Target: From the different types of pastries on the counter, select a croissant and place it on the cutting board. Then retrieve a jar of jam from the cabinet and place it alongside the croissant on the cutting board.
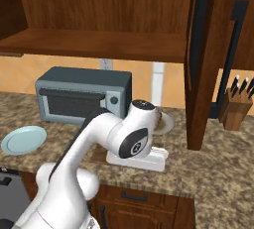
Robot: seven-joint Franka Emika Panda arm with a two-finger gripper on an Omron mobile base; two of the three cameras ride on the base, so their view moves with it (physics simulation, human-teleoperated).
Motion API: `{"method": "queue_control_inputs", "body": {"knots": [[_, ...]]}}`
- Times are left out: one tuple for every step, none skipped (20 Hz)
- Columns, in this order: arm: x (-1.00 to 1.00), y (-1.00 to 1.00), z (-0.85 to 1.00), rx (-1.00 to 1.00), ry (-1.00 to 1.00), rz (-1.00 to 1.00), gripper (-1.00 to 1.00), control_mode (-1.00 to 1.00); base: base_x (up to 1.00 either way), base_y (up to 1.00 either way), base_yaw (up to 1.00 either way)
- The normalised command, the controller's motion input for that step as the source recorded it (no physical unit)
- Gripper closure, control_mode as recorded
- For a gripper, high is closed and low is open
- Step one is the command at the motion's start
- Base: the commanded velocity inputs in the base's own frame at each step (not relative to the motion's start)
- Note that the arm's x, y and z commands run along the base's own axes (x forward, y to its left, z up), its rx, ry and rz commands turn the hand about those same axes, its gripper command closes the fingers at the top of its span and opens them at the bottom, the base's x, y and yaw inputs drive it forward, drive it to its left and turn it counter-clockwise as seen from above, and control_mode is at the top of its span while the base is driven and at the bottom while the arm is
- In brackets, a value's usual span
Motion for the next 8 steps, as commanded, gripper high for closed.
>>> {"method": "queue_control_inputs", "body": {"knots": [[-0.90,0.02,0.00,0.00,-0.16,0.00,-1.00,-1.00,0.00,0.00,0.00],[-1.00,0.00,0.00,0.00,-0.19,0.00,-1.00,-1.00,0.00,0.00,0.00],[-1.00,0.00,0.00,0.00,-0.17,0.00,-1.00,-1.00,0.00,0.00,0.00],[-0.91,0.00,0.00,0.00,-0.15,0.00,-1.00,-1.00,0.00,0.00,0.00],[-0.66,0.24,0.00,0.00,-0.10,0.00,-1.00,-1.00,0.00,0.00,0.00],[-0.49,0.31,-0.04,0.00,-0.07,0.00,-1.00,-1.00,0.00,0.00,0.00],[-0.44,0.29,-0.04,0.00,-0.06,0.00,-1.00,-1.00,0.00,0.00,0.00],[-0.31,0.29,-0.05,0.00,-0.03,0.00,-1.00,-1.00,0.00,0.00,0.00]]}}
